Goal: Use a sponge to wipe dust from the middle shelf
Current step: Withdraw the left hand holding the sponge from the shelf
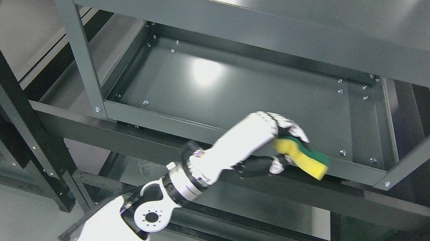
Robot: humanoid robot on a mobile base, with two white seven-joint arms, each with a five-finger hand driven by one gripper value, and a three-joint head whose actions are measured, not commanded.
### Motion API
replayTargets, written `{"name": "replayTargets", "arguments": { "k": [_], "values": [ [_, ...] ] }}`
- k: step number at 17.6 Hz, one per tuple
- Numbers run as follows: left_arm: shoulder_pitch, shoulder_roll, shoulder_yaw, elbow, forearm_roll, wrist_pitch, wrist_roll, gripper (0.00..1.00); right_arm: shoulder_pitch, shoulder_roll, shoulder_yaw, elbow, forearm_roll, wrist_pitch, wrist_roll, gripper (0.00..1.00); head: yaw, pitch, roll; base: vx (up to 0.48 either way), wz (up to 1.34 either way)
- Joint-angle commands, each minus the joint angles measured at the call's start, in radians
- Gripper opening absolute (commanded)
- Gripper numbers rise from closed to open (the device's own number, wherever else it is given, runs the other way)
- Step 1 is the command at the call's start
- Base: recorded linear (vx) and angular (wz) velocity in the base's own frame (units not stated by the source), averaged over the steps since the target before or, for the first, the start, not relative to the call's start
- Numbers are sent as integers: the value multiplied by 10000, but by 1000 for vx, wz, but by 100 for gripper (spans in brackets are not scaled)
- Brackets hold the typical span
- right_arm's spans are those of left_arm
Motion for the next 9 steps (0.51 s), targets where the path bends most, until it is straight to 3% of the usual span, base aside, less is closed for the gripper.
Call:
{"name": "replayTargets", "arguments": {
  "k": [1,4,9],
  "values": [
    [2245,-27,4525,-1118,1947,1112,-271,0,4,-175,-4,-174,0,-4,6,100,0,0,0,0,0],
    [2340,-27,5019,-2177,2902,2906,-256,0,4,-175,-4,-174,0,-4,6,100,0,0,0,0,0],
    [2110,-27,5111,-2165,3254,3648,-149,0,4,-175,-4,-174,0,-4,6,100,0,0,0,0,0]
  ]
}}
